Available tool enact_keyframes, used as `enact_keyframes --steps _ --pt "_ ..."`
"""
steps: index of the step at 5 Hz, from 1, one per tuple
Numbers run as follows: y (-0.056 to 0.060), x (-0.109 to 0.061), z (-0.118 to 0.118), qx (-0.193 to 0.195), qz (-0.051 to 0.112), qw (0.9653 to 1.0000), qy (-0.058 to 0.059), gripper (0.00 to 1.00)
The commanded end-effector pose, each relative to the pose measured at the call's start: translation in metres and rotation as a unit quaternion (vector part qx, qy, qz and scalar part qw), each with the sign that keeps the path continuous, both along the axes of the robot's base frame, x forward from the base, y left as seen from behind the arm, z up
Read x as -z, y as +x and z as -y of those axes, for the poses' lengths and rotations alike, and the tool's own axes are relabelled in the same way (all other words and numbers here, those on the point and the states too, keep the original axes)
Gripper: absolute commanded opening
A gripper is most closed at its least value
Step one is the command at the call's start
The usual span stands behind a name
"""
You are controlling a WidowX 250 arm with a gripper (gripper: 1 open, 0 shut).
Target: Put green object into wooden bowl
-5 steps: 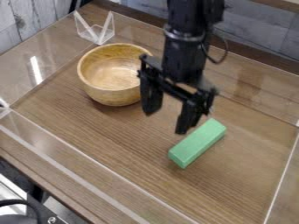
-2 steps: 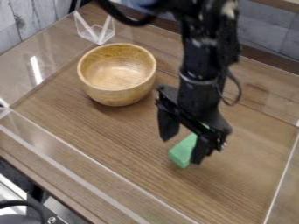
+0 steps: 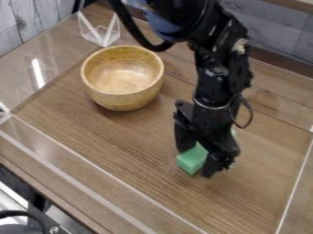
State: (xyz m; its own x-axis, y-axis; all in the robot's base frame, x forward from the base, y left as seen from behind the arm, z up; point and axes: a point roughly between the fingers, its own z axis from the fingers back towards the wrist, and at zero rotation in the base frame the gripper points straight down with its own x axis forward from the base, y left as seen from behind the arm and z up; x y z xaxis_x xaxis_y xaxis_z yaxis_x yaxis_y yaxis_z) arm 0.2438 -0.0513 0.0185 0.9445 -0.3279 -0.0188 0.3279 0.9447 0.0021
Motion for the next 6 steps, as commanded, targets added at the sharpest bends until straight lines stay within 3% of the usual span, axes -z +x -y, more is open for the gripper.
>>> enact_keyframes --steps 1,3,4,5,6 --pt "0.008 -0.009 -0.003 0.018 0.019 0.9996 -0.008 1.00" --pt "0.005 -0.024 0.008 0.037 0.030 0.9989 -0.004 1.00" --pt "0.011 -0.031 0.009 0.021 0.035 0.9992 -0.002 1.00" --pt "0.017 -0.033 0.007 0.004 0.039 0.9992 -0.002 0.00" --pt "0.013 -0.032 0.010 -0.011 0.040 0.9991 -0.005 1.00"
